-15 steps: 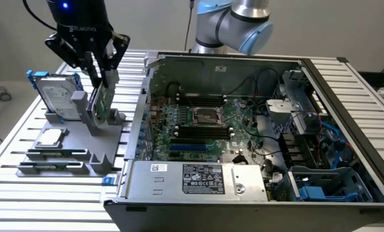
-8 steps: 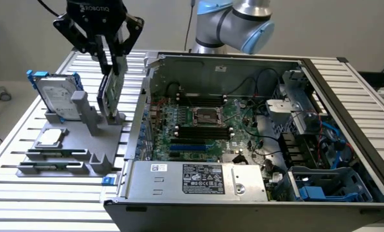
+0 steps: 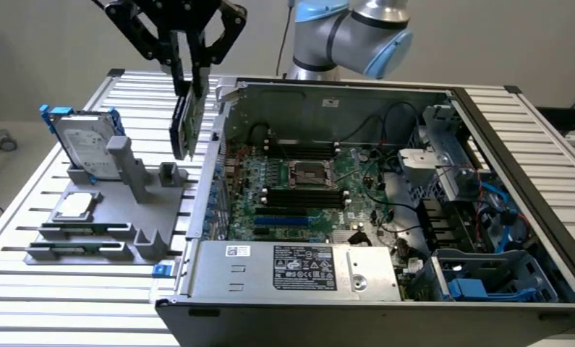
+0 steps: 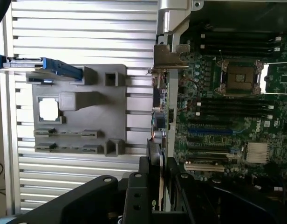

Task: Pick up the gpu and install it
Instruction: 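Pick up the gpu and move the gpu toward the slot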

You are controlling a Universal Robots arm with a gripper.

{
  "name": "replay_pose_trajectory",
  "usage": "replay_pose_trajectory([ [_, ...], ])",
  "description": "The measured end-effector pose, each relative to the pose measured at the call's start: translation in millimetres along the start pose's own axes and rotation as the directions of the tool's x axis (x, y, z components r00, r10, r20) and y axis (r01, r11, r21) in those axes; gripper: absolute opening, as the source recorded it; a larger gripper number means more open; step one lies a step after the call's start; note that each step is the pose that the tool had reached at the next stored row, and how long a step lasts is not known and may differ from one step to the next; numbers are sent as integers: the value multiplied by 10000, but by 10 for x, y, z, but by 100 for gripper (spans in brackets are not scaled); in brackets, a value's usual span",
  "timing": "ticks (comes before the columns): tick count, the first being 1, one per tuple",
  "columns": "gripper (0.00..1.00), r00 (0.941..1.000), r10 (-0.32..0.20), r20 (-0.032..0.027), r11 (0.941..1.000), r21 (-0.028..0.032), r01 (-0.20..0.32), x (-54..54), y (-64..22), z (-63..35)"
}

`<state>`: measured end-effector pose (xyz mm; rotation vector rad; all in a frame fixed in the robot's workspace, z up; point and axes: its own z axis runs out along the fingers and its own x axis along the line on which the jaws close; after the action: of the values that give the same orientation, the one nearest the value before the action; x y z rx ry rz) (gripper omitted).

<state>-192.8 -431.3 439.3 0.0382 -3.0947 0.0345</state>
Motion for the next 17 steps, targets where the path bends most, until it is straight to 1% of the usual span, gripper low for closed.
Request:
replay_pose_trajectory([
  [1, 26, 10000, 2, -55, 10000, 32, -2, -44, -1, -9],
  [2, 26, 9999, 4, -109, 10000, 80, -3, -90, -3, -12],
  [3, 26, 9999, 4, -147, 9999, 132, -2, -136, -4, -14],
  [4, 26, 9999, 7, -164, 9999, 165, -4, -180, -5, -15],
  [6, 26, 9999, 9, -167, 9998, 191, -6, -274, -7, -19],
  [10, 26, 9999, 9, -169, 9998, 200, -6, -457, -10, -13],
  [17, 26, 9999, 9, -169, 9998, 202, -6, -777, -9, 88],
])
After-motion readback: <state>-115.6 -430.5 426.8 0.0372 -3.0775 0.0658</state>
